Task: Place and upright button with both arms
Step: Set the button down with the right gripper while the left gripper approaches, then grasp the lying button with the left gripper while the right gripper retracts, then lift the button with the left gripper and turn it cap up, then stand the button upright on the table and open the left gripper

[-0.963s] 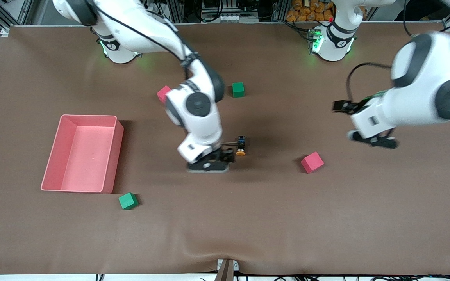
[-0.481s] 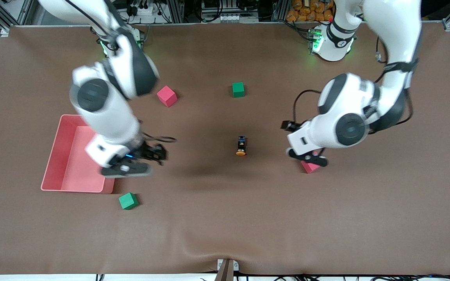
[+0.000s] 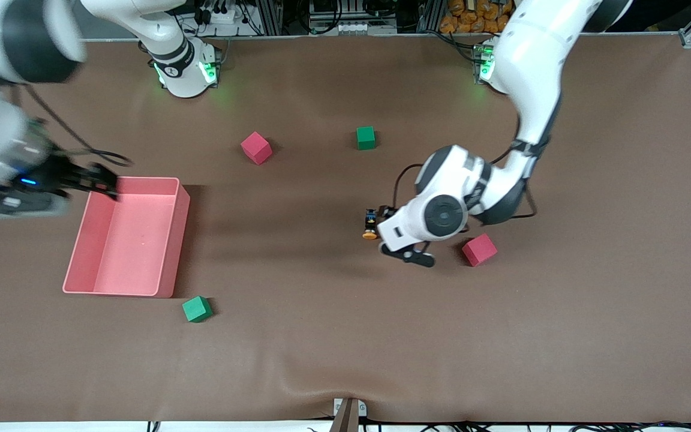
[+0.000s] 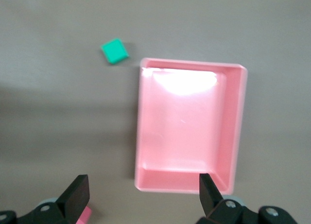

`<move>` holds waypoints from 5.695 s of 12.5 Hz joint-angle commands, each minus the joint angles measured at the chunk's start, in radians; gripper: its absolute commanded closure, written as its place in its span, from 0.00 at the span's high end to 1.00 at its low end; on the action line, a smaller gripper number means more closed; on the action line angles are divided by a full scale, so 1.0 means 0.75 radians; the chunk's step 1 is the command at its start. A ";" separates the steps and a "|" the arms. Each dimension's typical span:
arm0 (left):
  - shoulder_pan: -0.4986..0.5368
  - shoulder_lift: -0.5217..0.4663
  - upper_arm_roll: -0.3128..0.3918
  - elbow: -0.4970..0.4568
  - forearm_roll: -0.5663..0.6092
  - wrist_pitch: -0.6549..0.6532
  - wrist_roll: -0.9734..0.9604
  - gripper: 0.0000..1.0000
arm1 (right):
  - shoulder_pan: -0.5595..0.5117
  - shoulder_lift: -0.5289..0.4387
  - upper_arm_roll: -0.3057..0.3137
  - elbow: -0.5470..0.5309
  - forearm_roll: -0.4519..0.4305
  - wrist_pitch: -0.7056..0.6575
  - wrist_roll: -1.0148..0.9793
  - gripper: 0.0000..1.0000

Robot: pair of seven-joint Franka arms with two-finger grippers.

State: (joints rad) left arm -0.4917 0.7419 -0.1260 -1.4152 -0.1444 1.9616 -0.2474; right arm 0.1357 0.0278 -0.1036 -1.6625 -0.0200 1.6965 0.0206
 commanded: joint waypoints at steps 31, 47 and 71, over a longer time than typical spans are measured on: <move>-0.334 0.101 0.070 0.124 0.484 0.479 -1.377 0.00 | -0.154 -0.109 0.152 0.212 0.094 -0.295 0.116 1.00; -0.766 0.213 0.080 0.075 1.705 0.023 -2.640 0.00 | -0.142 -0.074 0.157 0.208 0.104 -0.292 0.108 1.00; -0.903 0.057 -0.024 0.097 1.388 -0.126 -2.982 1.00 | -0.171 -0.098 0.152 0.141 0.098 -0.350 0.089 1.00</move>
State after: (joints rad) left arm -1.1763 0.8842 -0.1332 -1.3135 0.9853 1.8942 -2.4921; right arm 0.0188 -0.0297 0.0054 -1.5404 0.0388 1.4362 0.0916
